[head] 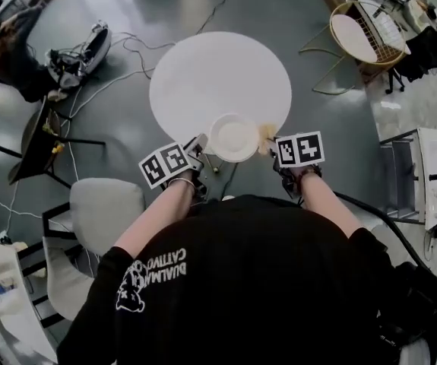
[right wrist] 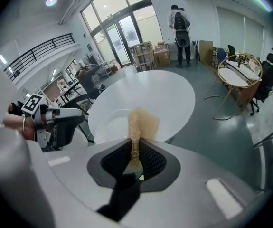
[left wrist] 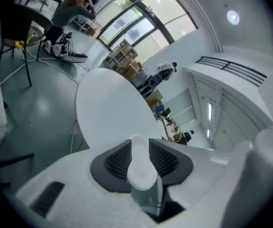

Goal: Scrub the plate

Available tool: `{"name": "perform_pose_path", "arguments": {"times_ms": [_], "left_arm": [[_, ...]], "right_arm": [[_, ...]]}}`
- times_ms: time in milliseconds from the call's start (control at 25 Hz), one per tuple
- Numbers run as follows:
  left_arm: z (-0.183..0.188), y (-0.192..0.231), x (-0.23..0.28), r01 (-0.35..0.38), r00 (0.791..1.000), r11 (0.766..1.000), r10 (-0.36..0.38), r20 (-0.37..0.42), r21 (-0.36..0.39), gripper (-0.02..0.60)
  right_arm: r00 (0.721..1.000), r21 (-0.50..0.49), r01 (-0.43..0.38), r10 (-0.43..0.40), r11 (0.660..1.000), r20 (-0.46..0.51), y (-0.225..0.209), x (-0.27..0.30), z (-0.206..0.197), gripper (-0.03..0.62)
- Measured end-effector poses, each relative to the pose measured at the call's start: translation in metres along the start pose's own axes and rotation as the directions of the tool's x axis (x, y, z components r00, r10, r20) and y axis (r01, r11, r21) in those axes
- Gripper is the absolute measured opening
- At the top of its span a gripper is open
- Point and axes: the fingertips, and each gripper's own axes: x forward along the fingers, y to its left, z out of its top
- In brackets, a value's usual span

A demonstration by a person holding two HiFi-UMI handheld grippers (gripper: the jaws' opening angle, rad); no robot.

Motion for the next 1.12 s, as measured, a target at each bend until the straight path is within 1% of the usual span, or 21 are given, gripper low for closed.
{"name": "perform_pose_path", "arguments": {"times_ms": [80, 120, 160, 240, 280, 320, 440, 480, 520, 560, 640, 680, 720, 760, 800, 840, 880, 920, 960, 1040, 1120], "left_arm": [[0.015, -0.012, -0.020, 0.071, 0.996, 0.994, -0.066, 0.066, -0.078, 0.098], [0.021, -0.020, -0.033, 0.108, 0.991, 0.990, -0.100, 0.092, -0.095, 0.084], [0.028, -0.029, -0.045, 0.144, 0.985, 0.986, -0.134, 0.112, -0.087, 0.071], [0.047, -0.055, -0.067, 0.215, 0.968, 0.977, -0.212, 0.133, -0.008, 0.035], [0.057, -0.071, -0.078, 0.257, 0.955, 0.965, -0.261, 0.139, 0.045, 0.001], [0.067, -0.088, -0.090, 0.307, 0.937, 0.947, -0.318, 0.142, 0.097, 0.000], [0.087, -0.142, -0.134, 0.446, 0.866, 0.868, -0.480, 0.140, 0.217, 0.000], [0.090, -0.161, -0.151, 0.481, 0.844, 0.846, -0.518, 0.141, 0.231, 0.000], [0.091, -0.182, -0.170, 0.528, 0.814, 0.821, -0.562, 0.146, 0.216, 0.000], [0.091, -0.203, -0.192, 0.592, 0.771, 0.786, -0.617, 0.160, 0.177, 0.000], [0.092, -0.233, -0.241, 0.711, 0.669, 0.695, -0.716, 0.202, 0.108, -0.001], [0.094, -0.236, -0.263, 0.735, 0.640, 0.669, -0.738, 0.213, 0.111, -0.002], [0.095, -0.232, -0.281, 0.737, 0.632, 0.663, -0.745, 0.213, 0.133, -0.003], [0.095, -0.226, -0.294, 0.722, 0.641, 0.671, -0.740, 0.202, 0.169, -0.003], [0.092, -0.218, -0.303, 0.693, 0.661, 0.686, -0.727, 0.184, 0.223, -0.003], [0.088, -0.212, -0.311, 0.655, 0.681, 0.692, -0.714, 0.159, 0.302, -0.003], [0.082, -0.208, -0.319, 0.616, 0.697, 0.682, -0.705, 0.130, 0.395, -0.003], [0.075, -0.205, -0.326, 0.578, 0.711, 0.662, -0.696, 0.104, 0.477, -0.003], [0.068, -0.203, -0.332, 0.547, 0.724, 0.645, -0.684, 0.085, 0.534, -0.003], [0.056, -0.198, -0.344, 0.515, 0.743, 0.626, -0.667, 0.059, 0.585, -0.003], [0.047, -0.195, -0.354, 0.511, 0.751, 0.616, -0.659, 0.037, 0.599, -0.003]], "right_arm": [[1.000, 0.022, 0.015, -0.015, 1.000, 0.025, 0.006, -0.014, 0.003, 0.055], [0.999, 0.039, 0.014, -0.016, 0.999, 0.046, 0.013, -0.024, 0.004, 0.055], [0.997, 0.054, 0.011, -0.015, 0.998, 0.078, 0.020, -0.035, 0.007, 0.055], [0.984, 0.066, 0.002, -0.013, 0.998, 0.177, 0.036, -0.063, 0.028, 0.055], [0.971, 0.065, -0.004, -0.011, 0.998, 0.237, 0.045, -0.079, 0.043, 0.054], [0.954, 0.061, -0.014, -0.005, 0.998, 0.299, 0.055, -0.096, 0.057, 0.054], [0.886, 0.015, -0.036, 0.024, 0.999, 0.463, 0.094, -0.154, 0.093, 0.054], [0.864, -0.017, -0.027, 0.032, 0.999, 0.502, 0.106, -0.176, 0.102, 0.054], [0.846, -0.058, -0.007, 0.037, 0.998, 0.532, 0.118, -0.199, 0.108, 0.054], [0.830, -0.101, 0.023, 0.037, 0.995, 0.557, 0.131, -0.220, 0.111, 0.054], [0.800, -0.173, 0.102, 0.023, 0.980, 0.600, 0.162, -0.251, 0.109, 0.054], [0.785, -0.195, 0.133, 0.017, 0.972, 0.619, 0.180, -0.260, 0.105, 0.054], [0.772, -0.208, 0.150, 0.017, 0.967, 0.635, 0.198, -0.265, 0.101, 0.054], [0.762, -0.213, 0.152, 0.023, 0.965, 0.648, 0.214, -0.268, 0.095, 0.054], [0.754, -0.213, 0.144, 0.032, 0.966, 0.656, 0.227, -0.269, 0.089, 0.054], [0.750, -0.209, 0.132, 0.040, 0.969, 0.660, 0.237, -0.268, 0.080, 0.054], [0.749, -0.203, 0.122, 0.044, 0.972, 0.661, 0.246, -0.267, 0.070, 0.054], [0.752, -0.196, 0.115, 0.044, 0.974, 0.658, 0.253, -0.264, 0.059, 0.054], [0.756, -0.187, 0.111, 0.040, 0.976, 0.653, 0.259, -0.261, 0.049, 0.052], [0.766, -0.171, 0.120, 0.019, 0.978, 0.642, 0.269, -0.257, 0.028, 0.051], [0.780, -0.162, 0.141, -0.009, 0.977, 0.625, 0.275, -0.256, 0.011, 0.049]]}}
